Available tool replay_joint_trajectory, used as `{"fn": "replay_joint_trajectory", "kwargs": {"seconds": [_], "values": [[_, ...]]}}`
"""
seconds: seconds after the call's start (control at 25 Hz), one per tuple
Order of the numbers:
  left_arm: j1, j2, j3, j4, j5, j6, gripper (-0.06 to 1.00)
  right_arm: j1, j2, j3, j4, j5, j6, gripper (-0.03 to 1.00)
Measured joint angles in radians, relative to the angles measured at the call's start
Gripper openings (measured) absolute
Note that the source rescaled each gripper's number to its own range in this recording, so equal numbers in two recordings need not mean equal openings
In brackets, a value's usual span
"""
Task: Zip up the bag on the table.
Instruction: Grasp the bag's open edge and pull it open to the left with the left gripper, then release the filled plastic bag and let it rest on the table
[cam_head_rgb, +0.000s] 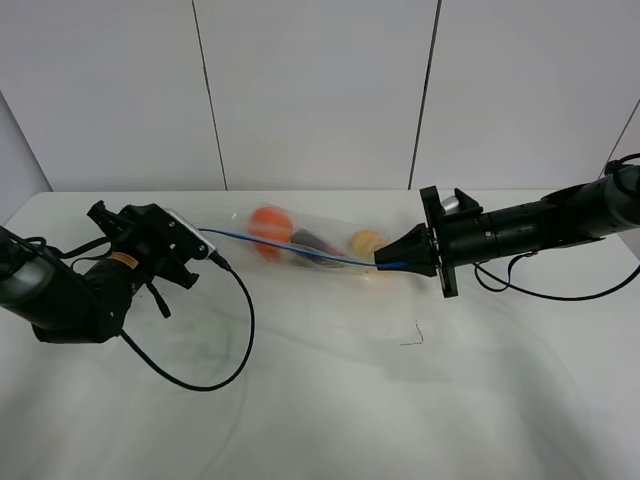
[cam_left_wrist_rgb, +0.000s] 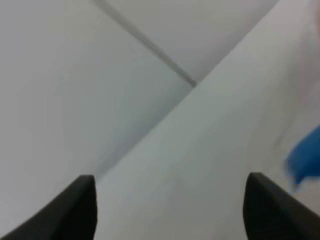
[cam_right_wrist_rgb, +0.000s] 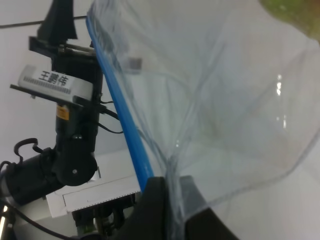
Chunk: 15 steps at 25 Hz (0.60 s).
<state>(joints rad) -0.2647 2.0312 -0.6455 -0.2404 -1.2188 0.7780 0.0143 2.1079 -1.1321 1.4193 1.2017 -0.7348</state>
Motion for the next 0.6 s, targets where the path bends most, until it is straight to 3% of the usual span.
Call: {"fn": "replay_joint_trajectory", "kwargs": {"seconds": [0.32, 0.4, 0.52, 0.6], "values": [[0.000, -0.001, 0.055, -0.124, 0.001, -0.601, 0.83, 0.000, 0.000, 0.000, 0.000, 0.000, -0.001, 0.00], [0.000, -0.006, 0.056, -0.153, 0.001, -0.683, 0.83, 0.000, 0.000, 0.000, 0.000, 0.000, -0.001, 0.00], [0.000, -0.055, 0.058, -0.160, 0.034, -0.712, 0.83, 0.000, 0.000, 0.000, 0.000, 0.000, -0.002, 0.00], [0.000, -0.112, 0.058, -0.162, 0.115, -0.708, 0.83, 0.000, 0.000, 0.000, 0.000, 0.000, -0.002, 0.00]]}}
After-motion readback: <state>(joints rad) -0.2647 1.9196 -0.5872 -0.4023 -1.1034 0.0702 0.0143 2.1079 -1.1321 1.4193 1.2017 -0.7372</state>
